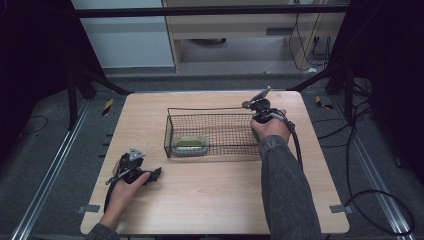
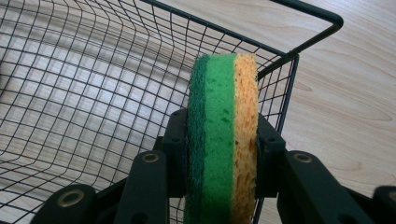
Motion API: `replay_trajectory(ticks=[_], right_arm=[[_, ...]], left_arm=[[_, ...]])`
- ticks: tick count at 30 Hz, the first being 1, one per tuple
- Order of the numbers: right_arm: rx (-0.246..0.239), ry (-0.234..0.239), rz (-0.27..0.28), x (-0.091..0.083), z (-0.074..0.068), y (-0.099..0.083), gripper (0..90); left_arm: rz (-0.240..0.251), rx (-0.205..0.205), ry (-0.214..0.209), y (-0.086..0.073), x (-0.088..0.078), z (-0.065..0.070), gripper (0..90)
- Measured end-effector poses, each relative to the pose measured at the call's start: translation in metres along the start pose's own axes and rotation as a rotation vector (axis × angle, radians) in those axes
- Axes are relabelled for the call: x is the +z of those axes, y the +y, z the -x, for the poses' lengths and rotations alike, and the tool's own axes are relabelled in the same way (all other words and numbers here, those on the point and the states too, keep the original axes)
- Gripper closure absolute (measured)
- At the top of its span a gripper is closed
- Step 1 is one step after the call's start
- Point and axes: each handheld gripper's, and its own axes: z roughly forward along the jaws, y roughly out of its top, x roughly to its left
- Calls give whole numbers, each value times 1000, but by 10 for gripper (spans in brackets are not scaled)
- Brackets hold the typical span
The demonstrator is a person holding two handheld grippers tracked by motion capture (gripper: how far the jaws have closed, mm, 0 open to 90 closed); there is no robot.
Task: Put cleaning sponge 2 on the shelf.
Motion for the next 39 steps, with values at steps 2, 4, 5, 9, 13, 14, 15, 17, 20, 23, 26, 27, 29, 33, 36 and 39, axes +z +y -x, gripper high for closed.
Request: replay_trajectory(ticks=[2, 4, 5, 9, 13, 14, 15, 17, 20, 23, 26, 27, 29, 33, 36, 39], right_arm=[[-1, -4, -5, 1, 0, 0, 650], [-3, -7, -15, 3, -1, 0, 649], [-3, -9, -18, 4, -1, 0, 649], [-5, -9, -17, 6, -4, 2, 648], [-8, -7, -26, 8, -9, 3, 643], [-7, -5, -27, 9, -10, 4, 641], [-7, -3, -27, 9, -12, 4, 639], [-8, -1, -26, 10, -13, 5, 628], [-12, 2, -23, 11, -16, 6, 612], [-6, 10, -25, 10, -19, 7, 585], [-3, 20, -21, 7, -23, 8, 542], [-5, 21, -20, 6, -24, 8, 529], [0, 24, -24, 5, -26, 8, 502], [2, 38, -19, 2, -30, 8, 481], [-1, 47, -12, 1, -33, 9, 479], [3, 58, -8, -1, -37, 12, 469]], left_arm=[[0, 0, 0, 0, 0, 0, 0], [1, 0, 0, 0, 0, 0, 0], [0, 0, 0, 0, 0, 0, 0], [0, 0, 0, 0, 0, 0, 0], [1, 0, 0, 0, 0, 0, 0], [0, 0, 0, 0, 0, 0, 0], [1, 0, 0, 0, 0, 0, 0], [0, 1, -1, 0, 0, 0, 0], [1, 2, -1, 0, 0, 0, 0], [1, 2, -2, 0, 0, 0, 0], [0, 2, -2, 0, 0, 0, 0], [0, 2, -2, 0, 0, 0, 0], [0, 2, -2, 0, 0, 0, 0], [-1, 4, -1, 0, 0, 0, 0], [-1, 4, -1, 0, 0, 0, 0], [-1, 4, -1, 1, 0, 0, 0]])
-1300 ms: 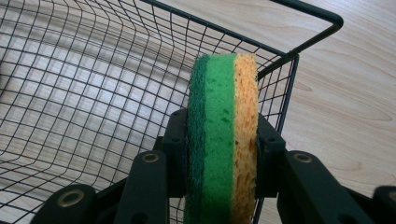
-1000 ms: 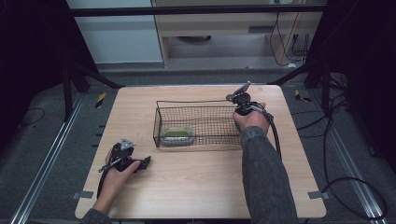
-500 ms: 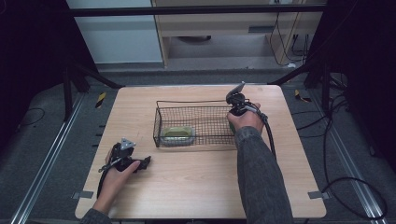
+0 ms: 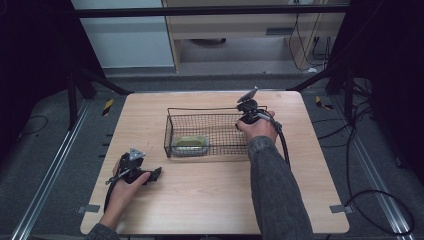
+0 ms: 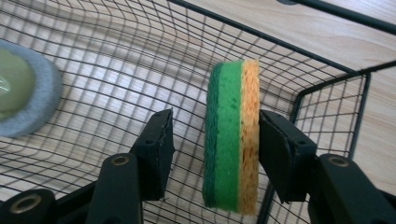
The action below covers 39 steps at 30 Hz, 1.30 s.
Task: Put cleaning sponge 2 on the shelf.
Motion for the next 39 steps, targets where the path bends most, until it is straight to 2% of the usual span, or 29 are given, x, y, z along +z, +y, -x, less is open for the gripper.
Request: replay_trajectory(ticks=[6, 15, 20, 28, 32, 35, 39], right_arm=[[9, 28, 16, -1, -6, 3, 449], [3, 32, 32, -5, -14, 5, 423], [-2, 33, 52, -11, -12, 4, 390], [-19, 21, 118, -30, -7, -5, 241], [-19, 39, 157, -36, -4, -12, 171], [-30, 44, 177, -39, 0, -17, 106], [-30, 37, 212, -44, 8, -23, 63]], left_arm=[[1, 0, -1, 0, 0, 0, 0], [0, 1, -1, 0, 0, 0, 0], [0, 1, -1, 0, 0, 0, 0], [0, 2, -2, 0, 0, 0, 0], [0, 6, -6, 1, 1, -1, 0], [-1, 7, -7, 1, 1, -1, 0], [-1, 7, -6, 1, 1, -1, 0]])
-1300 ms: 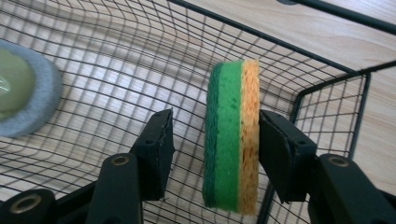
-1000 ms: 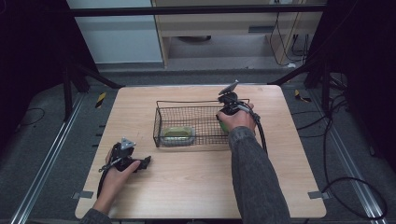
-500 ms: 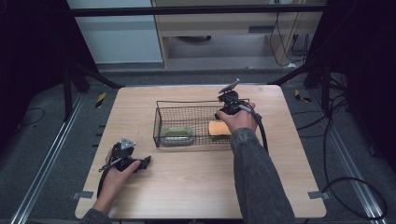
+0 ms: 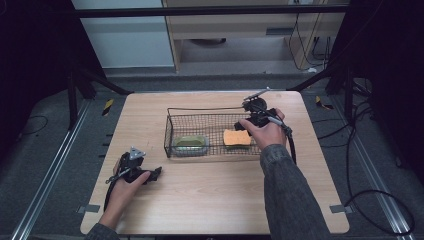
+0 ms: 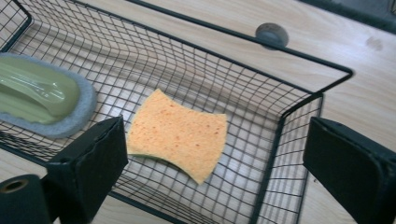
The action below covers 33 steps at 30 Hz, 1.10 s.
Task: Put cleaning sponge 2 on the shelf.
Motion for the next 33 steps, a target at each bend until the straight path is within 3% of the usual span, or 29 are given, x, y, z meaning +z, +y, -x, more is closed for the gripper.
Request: replay_trajectory(ticks=[9, 16, 20, 33], right_arm=[[4, -49, 46, -15, 14, -10, 65], [-5, -55, 80, -22, 26, -22, 75], [-1, -56, 102, -28, 34, -36, 75], [17, -146, 154, -46, 68, -89, 73]], left_arm=[[2, -4, 3, 0, 1, 0, 0], [5, -9, 5, 1, 2, 0, 0], [5, -10, 6, 1, 2, 1, 0], [1, -7, 5, 1, 2, 0, 0]])
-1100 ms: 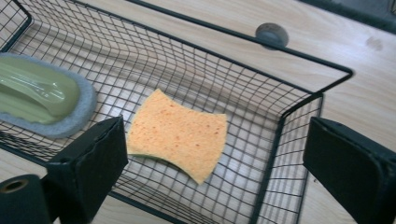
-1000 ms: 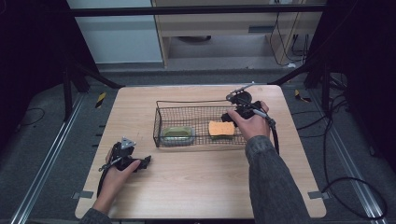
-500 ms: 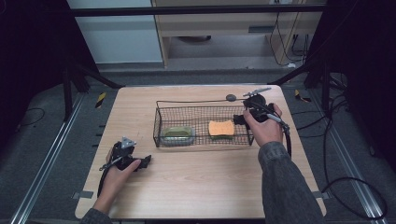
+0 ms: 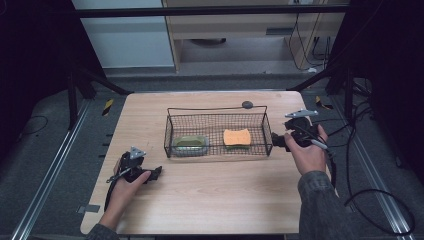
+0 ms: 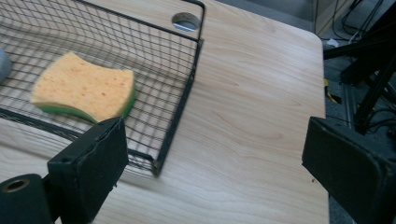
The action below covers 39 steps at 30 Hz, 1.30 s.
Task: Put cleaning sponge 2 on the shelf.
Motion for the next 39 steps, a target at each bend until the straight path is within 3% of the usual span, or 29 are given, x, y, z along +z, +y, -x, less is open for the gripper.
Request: replay_trajectory(ticks=[8, 10, 11, 12, 15, 18, 23, 32, 35, 39], right_arm=[[23, -37, -11, 4, 21, -46, 76], [54, -38, -26, 5, 21, -53, 78], [34, -42, -26, 7, 24, -61, 79], [61, -37, -40, 8, 22, -65, 80], [36, -32, -50, 14, 24, -78, 81], [50, -18, -65, 22, 24, -91, 83], [111, 6, -90, 37, 25, -109, 86], [225, 24, -93, 62, 26, -125, 84], [215, 0, -72, 66, 25, -126, 70], [196, 9, -22, 72, 23, -127, 55]], left_arm=[[-3, 0, 0, 0, 0, 0, 0], [-3, 1, 1, 0, 0, 0, 0], [-3, 1, 0, 0, 0, 0, 0], [1, -1, 0, 0, 0, 0, 0], [1, -1, 0, 0, 0, 0, 0], [1, -2, 0, 0, 0, 0, 0], [1, -1, 0, 0, 0, 0, 0], [1, -1, -1, 0, 0, 0, 0], [1, -1, -1, 0, 0, 0, 0], [1, -1, -1, 0, 0, 0, 0]])
